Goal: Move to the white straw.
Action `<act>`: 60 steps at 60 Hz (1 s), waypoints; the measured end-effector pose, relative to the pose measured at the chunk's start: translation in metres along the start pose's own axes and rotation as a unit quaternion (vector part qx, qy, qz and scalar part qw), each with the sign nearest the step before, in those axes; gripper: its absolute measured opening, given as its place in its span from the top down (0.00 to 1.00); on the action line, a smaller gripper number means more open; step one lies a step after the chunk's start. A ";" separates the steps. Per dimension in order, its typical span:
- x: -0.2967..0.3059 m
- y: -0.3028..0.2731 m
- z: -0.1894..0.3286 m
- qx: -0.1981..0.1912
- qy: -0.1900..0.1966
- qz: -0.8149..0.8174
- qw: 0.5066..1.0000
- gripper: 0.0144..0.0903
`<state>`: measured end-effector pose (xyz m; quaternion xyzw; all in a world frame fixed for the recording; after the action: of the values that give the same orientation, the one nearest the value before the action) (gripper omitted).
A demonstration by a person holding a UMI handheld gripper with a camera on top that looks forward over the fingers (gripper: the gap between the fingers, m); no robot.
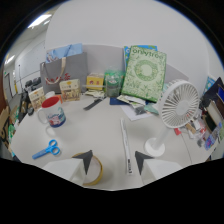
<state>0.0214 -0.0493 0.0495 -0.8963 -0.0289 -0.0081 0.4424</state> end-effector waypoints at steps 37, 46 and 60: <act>0.014 -0.012 0.057 -0.012 -0.011 -0.004 1.000 0.08; 0.015 -0.011 0.061 -0.014 -0.012 -0.003 1.000 0.08; 0.015 -0.008 0.063 -0.017 -0.015 -0.004 1.000 0.08</act>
<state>0.0350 0.0063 0.0186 -0.9034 -0.0387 0.0029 0.4270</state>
